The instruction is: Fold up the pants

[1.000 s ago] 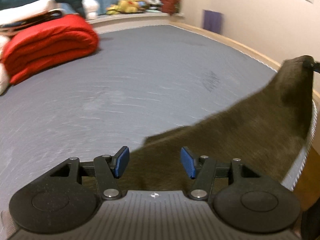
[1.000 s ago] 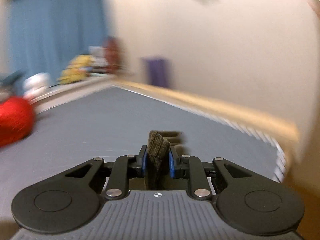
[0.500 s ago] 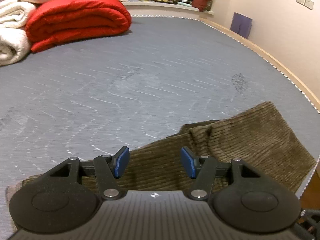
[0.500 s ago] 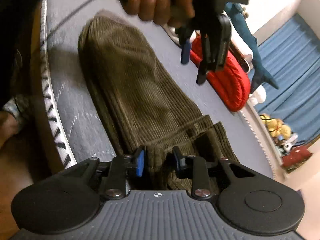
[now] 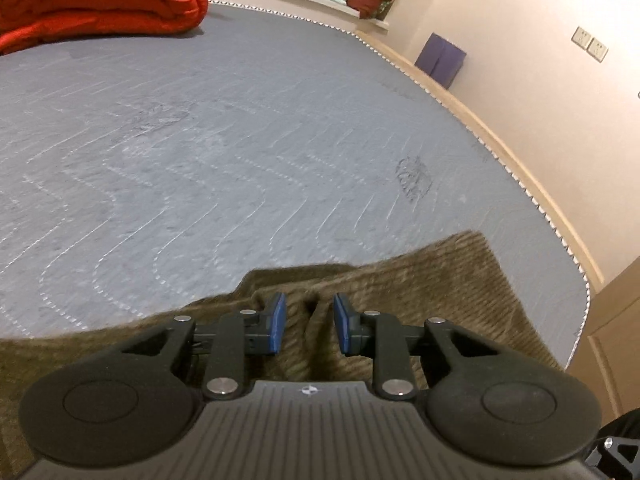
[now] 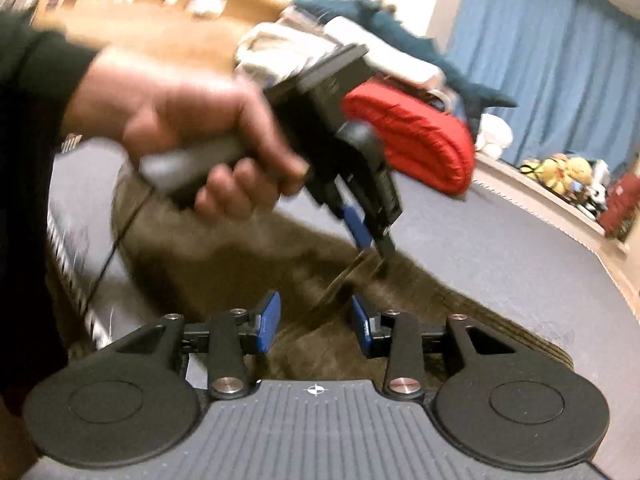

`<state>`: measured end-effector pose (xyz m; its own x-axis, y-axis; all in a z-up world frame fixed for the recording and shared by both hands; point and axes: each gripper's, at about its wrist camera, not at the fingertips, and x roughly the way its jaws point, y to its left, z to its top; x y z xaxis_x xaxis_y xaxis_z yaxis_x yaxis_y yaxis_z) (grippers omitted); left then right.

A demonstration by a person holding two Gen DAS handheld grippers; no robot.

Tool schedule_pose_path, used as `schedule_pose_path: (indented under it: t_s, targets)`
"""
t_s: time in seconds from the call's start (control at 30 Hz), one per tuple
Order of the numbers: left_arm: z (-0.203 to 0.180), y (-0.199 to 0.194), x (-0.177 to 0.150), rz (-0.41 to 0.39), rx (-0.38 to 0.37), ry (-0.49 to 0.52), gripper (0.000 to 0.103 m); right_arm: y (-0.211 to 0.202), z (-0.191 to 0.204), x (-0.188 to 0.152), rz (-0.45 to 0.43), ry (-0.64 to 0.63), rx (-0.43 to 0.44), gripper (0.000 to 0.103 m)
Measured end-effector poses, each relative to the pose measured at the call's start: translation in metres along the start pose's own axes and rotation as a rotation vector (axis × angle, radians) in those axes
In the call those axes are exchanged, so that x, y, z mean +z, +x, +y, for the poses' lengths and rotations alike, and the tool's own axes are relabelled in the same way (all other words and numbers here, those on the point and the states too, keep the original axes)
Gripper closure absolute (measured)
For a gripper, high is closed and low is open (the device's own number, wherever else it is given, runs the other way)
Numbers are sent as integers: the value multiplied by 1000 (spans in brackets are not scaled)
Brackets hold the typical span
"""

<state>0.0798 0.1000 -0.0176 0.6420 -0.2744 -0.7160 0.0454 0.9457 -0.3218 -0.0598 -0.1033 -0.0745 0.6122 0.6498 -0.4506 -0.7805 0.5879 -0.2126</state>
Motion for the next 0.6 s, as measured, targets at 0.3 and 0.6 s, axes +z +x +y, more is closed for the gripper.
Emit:
schedule_pose_path:
  t_s: [0.3,0.6]
  targets:
    - [-2,21,2,35,-3,47,56,33,-10,-22,224,55,136,55]
    - [-19,34,-6,3,85,233,89,45,-9,-15,253,-2,176,73]
